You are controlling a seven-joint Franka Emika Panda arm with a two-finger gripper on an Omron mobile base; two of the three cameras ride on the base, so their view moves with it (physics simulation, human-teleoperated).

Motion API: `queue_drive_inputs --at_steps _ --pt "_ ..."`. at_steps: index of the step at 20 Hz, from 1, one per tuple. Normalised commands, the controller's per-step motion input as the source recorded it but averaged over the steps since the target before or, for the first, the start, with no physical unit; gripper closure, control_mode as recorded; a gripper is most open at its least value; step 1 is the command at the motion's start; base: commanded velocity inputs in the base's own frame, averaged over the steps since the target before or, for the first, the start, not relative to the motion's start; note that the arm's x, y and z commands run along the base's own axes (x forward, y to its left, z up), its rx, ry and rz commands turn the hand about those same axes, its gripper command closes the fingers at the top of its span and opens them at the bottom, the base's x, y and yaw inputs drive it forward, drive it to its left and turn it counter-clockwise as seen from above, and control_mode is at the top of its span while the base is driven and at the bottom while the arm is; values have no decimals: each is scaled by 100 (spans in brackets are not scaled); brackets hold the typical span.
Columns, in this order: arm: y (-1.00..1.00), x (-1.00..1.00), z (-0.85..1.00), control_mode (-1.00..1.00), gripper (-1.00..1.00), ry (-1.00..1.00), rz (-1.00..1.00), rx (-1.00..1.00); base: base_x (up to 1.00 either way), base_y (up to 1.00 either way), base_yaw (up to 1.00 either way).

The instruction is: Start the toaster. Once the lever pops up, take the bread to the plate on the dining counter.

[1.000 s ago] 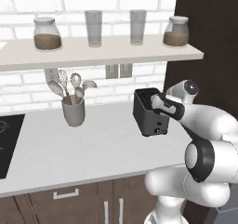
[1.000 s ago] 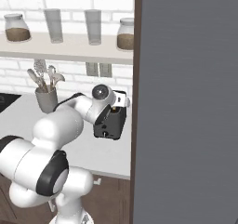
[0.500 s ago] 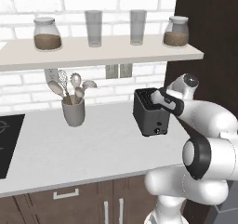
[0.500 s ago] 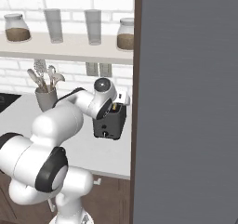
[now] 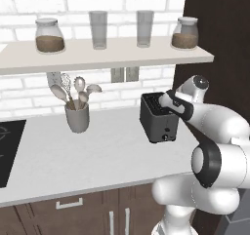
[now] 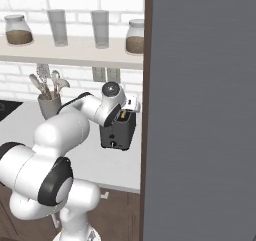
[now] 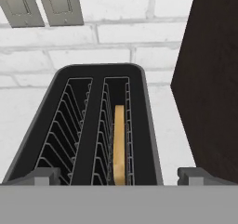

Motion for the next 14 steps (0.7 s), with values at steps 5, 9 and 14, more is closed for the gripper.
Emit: queue_drive_inputs --at_steps 5,9,14 --pt "0 0 0 -100 -100 0 0 0 0 0 0" --pt "0 0 0 -100 -100 0 0 0 0 0 0" --pt "0 0 0 -100 -100 0 0 0 0 0 0"
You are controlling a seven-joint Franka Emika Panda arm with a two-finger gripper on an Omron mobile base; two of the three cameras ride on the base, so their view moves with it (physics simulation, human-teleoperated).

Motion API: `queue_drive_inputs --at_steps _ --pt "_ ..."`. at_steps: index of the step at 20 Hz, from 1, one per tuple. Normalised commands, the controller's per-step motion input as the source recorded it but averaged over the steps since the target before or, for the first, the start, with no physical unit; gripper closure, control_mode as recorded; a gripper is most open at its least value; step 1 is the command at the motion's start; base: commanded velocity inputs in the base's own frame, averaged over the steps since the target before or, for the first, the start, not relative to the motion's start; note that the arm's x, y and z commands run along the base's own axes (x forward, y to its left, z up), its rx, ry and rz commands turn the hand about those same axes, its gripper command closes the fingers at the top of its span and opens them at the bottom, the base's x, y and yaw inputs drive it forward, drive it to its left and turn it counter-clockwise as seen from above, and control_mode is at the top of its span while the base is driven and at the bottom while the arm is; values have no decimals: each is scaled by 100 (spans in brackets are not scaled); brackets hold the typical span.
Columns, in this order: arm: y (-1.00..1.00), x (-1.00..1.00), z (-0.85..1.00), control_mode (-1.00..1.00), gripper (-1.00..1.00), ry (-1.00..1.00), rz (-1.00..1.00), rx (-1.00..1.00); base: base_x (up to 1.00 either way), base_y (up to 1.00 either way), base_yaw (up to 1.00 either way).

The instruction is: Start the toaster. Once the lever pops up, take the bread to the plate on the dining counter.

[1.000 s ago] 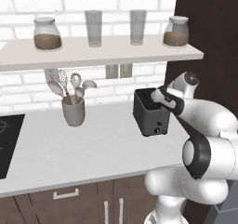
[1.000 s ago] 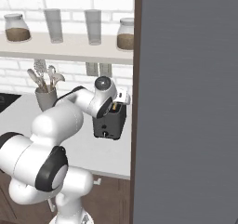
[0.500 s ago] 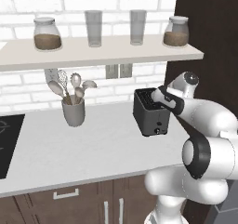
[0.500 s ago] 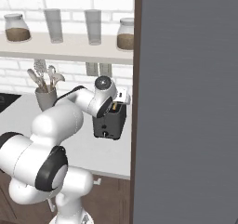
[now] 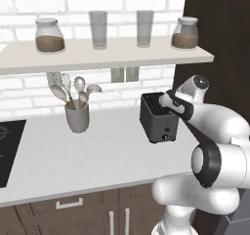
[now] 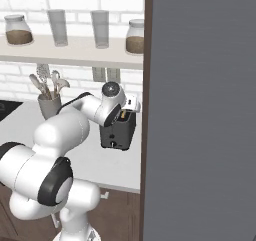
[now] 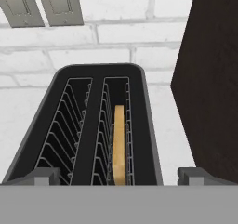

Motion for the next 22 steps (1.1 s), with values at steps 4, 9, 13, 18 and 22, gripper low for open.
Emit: queue_drive_inputs --at_steps 4,9,13,18,22 --pt "0 0 0 -100 -100 0 0 0 0 0 0" --pt "0 0 0 -100 -100 0 0 0 0 0 0" --pt "0 0 0 -100 -100 0 0 0 0 0 0" --pt "0 0 0 -100 -100 0 0 0 0 0 0" --pt "0 0 0 -100 -100 0 0 0 0 0 0"
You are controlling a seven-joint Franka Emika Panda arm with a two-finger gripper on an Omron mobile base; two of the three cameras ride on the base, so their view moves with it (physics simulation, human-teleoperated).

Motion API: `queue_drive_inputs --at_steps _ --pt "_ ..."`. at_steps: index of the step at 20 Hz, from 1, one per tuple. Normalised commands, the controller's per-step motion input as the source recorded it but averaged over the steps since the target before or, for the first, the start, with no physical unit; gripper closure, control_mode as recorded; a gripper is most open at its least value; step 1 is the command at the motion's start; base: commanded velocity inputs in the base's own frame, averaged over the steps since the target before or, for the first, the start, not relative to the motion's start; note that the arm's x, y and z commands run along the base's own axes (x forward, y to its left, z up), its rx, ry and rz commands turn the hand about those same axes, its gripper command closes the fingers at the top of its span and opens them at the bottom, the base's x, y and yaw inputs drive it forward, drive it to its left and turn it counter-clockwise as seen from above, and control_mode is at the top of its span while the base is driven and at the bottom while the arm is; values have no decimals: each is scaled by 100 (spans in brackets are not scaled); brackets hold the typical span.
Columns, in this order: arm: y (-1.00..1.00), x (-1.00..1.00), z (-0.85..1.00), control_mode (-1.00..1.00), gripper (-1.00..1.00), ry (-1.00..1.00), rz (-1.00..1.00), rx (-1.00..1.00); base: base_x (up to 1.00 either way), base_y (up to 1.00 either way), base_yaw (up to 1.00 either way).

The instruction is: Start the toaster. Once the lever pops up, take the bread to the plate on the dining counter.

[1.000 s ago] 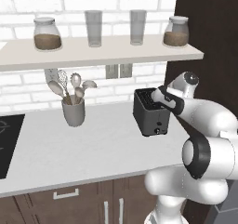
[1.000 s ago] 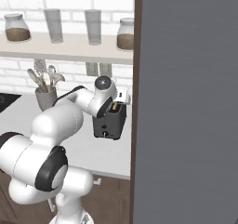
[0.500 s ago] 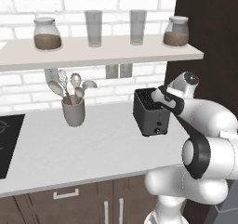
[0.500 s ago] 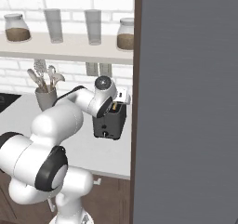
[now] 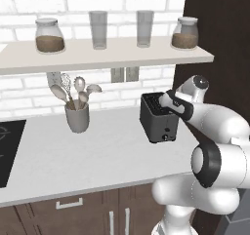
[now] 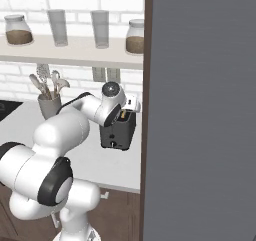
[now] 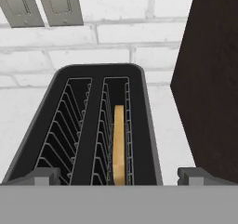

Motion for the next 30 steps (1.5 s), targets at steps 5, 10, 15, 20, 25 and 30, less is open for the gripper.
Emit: queue_drive_inputs --at_steps 5,10,15,20,25,30 --pt "0 0 0 -100 -100 0 0 0 0 0 0" --pt "0 0 0 -100 -100 0 0 0 0 0 0" --pt "0 0 0 -100 -100 0 0 0 0 0 0" --pt "0 0 0 -100 -100 0 0 0 0 0 0" --pt "0 0 0 -100 -100 0 0 0 0 0 0" --pt "0 0 0 -100 -100 0 0 0 0 0 0"
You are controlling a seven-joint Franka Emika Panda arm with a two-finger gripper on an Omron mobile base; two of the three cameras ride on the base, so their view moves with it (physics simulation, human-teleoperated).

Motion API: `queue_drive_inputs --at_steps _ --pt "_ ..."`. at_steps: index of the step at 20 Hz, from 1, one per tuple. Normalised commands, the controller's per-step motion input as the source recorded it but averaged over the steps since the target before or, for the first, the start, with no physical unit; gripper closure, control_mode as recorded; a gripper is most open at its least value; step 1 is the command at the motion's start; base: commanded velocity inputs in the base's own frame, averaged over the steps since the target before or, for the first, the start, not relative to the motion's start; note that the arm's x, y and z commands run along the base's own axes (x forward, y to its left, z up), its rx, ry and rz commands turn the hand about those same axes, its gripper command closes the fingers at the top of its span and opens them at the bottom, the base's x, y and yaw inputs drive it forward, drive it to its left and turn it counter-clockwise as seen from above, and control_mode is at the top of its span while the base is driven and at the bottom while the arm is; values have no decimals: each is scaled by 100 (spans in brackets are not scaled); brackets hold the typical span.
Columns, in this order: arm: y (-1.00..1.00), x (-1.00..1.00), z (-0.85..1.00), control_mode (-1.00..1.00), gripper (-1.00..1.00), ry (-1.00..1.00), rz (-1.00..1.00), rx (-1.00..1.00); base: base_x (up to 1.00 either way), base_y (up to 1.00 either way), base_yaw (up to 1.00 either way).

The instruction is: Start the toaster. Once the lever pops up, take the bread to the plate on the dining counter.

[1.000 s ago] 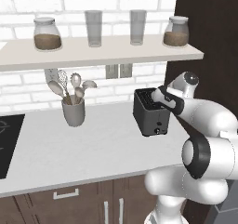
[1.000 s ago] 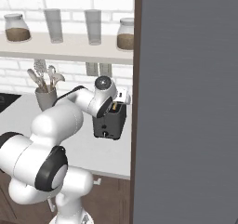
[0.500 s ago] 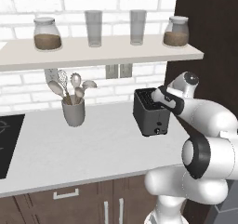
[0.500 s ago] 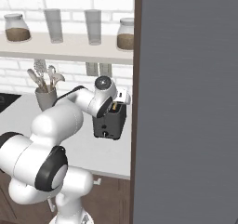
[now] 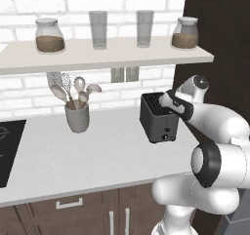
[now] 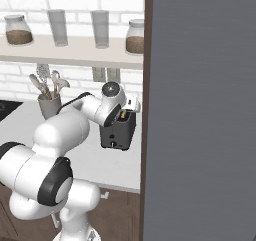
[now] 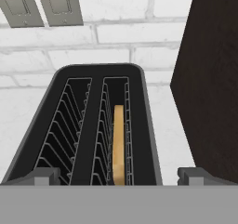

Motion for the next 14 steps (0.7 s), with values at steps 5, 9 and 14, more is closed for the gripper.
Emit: queue_drive_inputs --at_steps 5,9,14 --pt "0 0 0 -100 -100 0 0 0 0 0 0" --pt "0 0 0 -100 -100 0 0 0 0 0 0" --pt "0 0 0 -100 -100 0 0 0 0 0 0"
